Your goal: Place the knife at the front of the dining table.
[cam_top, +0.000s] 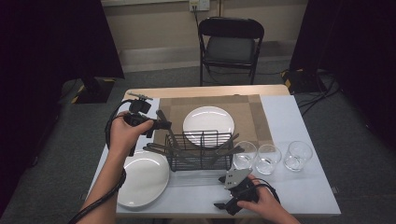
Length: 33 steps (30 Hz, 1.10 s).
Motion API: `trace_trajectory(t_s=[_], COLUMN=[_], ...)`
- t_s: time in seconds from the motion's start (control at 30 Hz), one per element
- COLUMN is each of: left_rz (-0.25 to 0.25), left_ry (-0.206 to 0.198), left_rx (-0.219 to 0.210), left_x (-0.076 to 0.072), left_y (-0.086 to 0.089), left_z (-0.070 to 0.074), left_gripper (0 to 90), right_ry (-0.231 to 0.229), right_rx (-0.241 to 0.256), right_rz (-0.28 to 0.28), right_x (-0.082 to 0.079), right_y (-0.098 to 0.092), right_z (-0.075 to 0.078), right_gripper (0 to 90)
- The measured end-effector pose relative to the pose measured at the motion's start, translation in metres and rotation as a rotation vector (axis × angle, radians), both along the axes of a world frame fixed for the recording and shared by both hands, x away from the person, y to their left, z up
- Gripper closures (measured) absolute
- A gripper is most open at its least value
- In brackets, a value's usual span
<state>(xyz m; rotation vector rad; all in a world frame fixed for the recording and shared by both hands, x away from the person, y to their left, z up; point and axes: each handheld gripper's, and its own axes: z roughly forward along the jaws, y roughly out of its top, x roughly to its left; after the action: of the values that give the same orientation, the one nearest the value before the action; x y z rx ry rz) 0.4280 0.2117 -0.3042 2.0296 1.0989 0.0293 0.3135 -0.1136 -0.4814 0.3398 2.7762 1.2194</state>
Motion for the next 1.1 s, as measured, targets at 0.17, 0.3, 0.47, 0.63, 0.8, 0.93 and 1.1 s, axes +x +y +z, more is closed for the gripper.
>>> trace_trajectory(t_s=[0.17,0.3,0.47,0.63,0.8,0.93,1.1], left_rz=[-0.001,-0.003,-0.017,-0.028,-0.024,-0.023,-0.004], left_ry=[-0.022,-0.023,0.000,0.011,0.007,0.011,0.019], left_rx=[-0.016,-0.010,0.015,0.013,0.004,0.011,0.008], left_x=[-0.001,-0.002,-0.001,0.000,-0.002,-0.002,-0.002], left_y=[0.000,-0.001,-0.003,-0.005,-0.005,-0.006,-0.007], left_z=[-0.003,-0.008,-0.018,-0.026,-0.030,-0.029,-0.028], left_gripper=[83.5,83.3,82.2,82.0,82.1,82.2,82.3], right_ry=[0.000,-0.001,-0.001,0.000,0.000,0.000,-0.001], right_rx=[-0.001,-0.001,0.000,0.000,0.000,0.000,0.000], right_rz=[-0.001,-0.001,-0.001,0.000,-0.001,-0.001,0.000], right_x=[0.000,0.000,0.000,0.000,0.000,0.000,0.000], right_y=[0.000,0.000,0.000,0.000,0.000,0.000,0.000], right_z=[0.000,0.000,0.000,0.000,0.000,0.000,0.000], right_gripper=[13.0,13.0,13.0,13.0,13.0,13.0,13.0])
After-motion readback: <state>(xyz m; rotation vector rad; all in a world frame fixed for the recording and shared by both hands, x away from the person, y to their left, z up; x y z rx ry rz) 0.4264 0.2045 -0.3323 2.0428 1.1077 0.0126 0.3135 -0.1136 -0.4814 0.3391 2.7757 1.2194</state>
